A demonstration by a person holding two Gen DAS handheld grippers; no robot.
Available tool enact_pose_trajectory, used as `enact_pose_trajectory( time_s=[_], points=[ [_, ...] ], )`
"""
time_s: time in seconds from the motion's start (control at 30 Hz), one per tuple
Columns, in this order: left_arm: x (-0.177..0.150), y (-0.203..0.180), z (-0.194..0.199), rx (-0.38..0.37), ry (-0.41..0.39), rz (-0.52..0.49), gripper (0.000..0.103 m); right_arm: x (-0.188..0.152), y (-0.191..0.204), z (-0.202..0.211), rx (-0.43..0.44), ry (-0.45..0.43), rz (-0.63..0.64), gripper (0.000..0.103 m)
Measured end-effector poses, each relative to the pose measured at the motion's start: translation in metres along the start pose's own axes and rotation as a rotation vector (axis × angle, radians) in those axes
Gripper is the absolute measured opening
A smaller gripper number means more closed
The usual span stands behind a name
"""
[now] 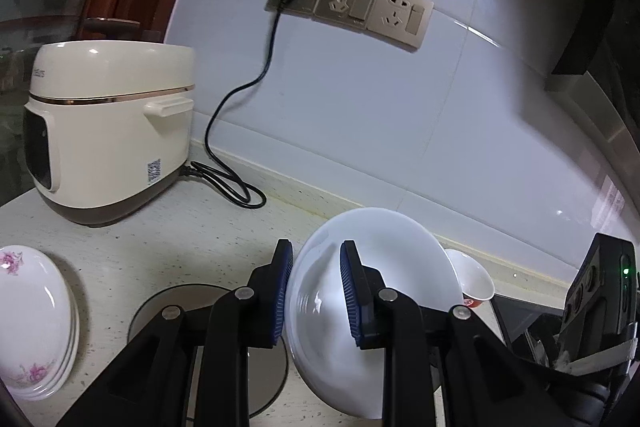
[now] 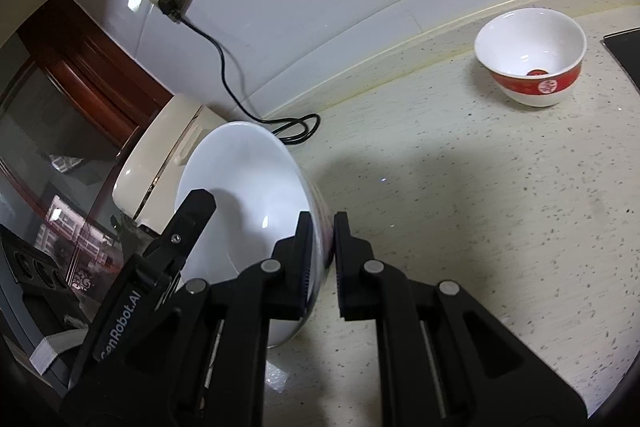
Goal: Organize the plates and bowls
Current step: 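Carry the plain white bowl with both tools and lower it into the green-rimmed bowl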
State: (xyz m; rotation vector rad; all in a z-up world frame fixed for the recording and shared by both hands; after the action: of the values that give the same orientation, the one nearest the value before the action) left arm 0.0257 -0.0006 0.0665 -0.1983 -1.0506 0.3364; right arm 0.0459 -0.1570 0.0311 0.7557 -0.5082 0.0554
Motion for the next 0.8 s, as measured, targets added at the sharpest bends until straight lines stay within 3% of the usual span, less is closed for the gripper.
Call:
enact_pose_trajectory(
  time_s=[0.6, 0.8],
  points=[
    [-0.002, 0.032, 0.021, 0.066, -0.063, 0.062, 0.025, -0.015, 0.029, -0.015, 0.029, 0.037, 0.078, 0.014],
    [-0.006, 0.041, 0.021, 0.078, -0.051, 0.085, 0.025, -0.018, 0.032, -0.019, 0.036, 0.052, 0.091, 0.016]
  ],
)
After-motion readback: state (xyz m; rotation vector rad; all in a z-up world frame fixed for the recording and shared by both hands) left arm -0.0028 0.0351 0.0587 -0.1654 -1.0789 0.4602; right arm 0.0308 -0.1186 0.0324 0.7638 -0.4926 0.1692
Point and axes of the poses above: each gripper's, at about its wrist camera, not at the fingertips, and z roughly against the way its jaws point, y to its left, x to its top, the point moved 6 cm from there along -z, roughly the way its jaws point, and after that the axes turned 7 degrees about y, right-handed, at the moved point
